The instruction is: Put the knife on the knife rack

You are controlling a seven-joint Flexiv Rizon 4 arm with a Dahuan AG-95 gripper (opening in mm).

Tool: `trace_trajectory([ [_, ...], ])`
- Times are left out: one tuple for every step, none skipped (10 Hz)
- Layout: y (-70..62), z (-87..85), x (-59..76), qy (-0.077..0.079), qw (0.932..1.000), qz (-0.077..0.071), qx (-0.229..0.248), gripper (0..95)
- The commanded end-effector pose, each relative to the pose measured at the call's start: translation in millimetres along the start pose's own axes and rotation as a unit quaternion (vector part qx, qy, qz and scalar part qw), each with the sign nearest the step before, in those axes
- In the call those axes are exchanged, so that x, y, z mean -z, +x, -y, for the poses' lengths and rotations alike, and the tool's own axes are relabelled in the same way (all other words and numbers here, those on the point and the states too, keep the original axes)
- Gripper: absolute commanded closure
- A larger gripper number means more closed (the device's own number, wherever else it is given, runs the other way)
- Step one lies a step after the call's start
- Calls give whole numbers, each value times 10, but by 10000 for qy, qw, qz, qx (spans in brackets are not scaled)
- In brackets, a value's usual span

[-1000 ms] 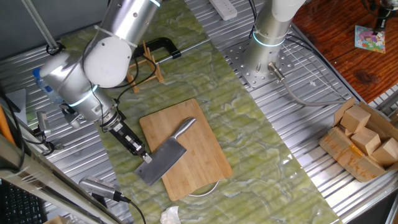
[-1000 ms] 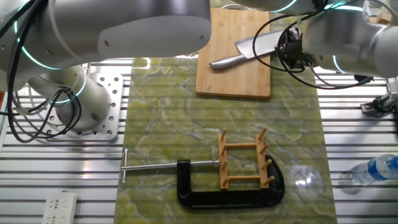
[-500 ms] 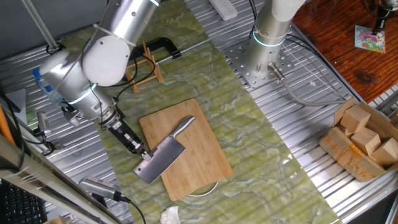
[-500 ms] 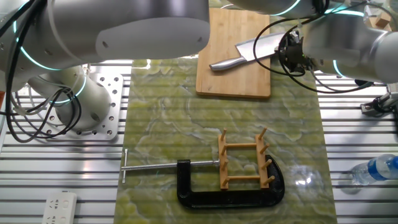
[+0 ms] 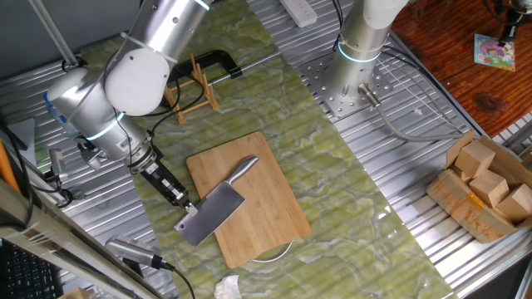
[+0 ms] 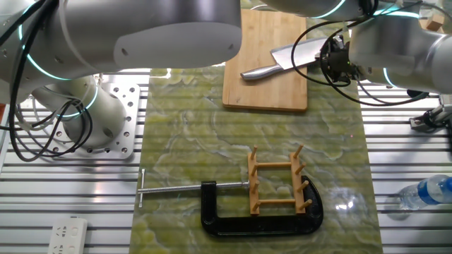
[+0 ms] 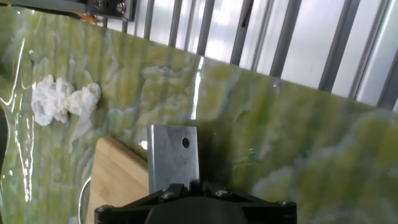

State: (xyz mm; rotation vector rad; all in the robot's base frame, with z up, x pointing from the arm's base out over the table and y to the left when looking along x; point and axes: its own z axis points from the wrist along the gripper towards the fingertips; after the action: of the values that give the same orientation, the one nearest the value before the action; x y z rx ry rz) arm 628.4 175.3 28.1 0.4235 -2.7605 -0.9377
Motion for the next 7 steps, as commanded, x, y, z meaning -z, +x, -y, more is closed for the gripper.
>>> trace_trajectory([
  [-13, 17, 11, 28, 10000, 14, -29, 950],
  [-22, 28, 19, 33, 10000, 17, -37, 950],
  [-32, 34, 26, 34, 10000, 24, -57, 950],
  [-59, 30, 39, 51, 9999, 35, -97, 950],
  [-69, 28, 42, 60, 9999, 38, -115, 950],
  [-88, 26, 49, 79, 9999, 48, -140, 950],
  [-92, 32, 49, 114, 9998, 92, -162, 950],
])
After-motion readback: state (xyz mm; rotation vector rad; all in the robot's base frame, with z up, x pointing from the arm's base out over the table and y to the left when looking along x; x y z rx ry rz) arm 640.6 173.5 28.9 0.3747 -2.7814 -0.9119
